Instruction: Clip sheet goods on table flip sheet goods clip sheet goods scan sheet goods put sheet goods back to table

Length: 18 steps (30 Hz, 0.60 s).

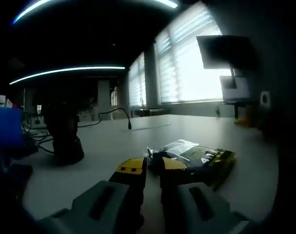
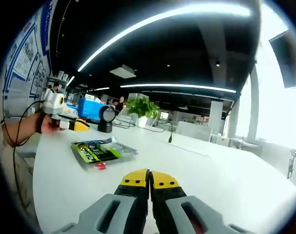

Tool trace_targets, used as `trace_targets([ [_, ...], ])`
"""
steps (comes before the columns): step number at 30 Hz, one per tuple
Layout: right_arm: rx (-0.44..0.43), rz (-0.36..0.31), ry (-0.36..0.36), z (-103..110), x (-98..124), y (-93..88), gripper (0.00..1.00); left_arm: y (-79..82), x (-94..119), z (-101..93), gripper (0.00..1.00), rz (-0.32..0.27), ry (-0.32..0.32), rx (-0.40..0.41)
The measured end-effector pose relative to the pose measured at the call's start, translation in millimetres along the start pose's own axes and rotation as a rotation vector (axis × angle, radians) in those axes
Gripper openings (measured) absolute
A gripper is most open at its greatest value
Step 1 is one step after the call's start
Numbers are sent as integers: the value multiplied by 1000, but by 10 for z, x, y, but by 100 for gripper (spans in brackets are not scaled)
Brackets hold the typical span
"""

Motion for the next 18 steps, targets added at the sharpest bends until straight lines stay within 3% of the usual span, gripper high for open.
trace_targets([
  [9,51,17,-8,37,-18,-25,0,-2,1,-24,4,1,-10,-18],
  [18,22,1,-13,5,-8,-3,0,-11,-3,-21,4,7,-3,-21],
])
Point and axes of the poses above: the point that each gripper's makers call its tool centre point, and the gripper's own axes: x roughly backward along the fingers, z roughly to its left, y roughly out of its top, the point moved 3 cm from there along x, roughly backward along the fingers, and after that the axes turned 9 degrees about x, right-handed, at the moved point
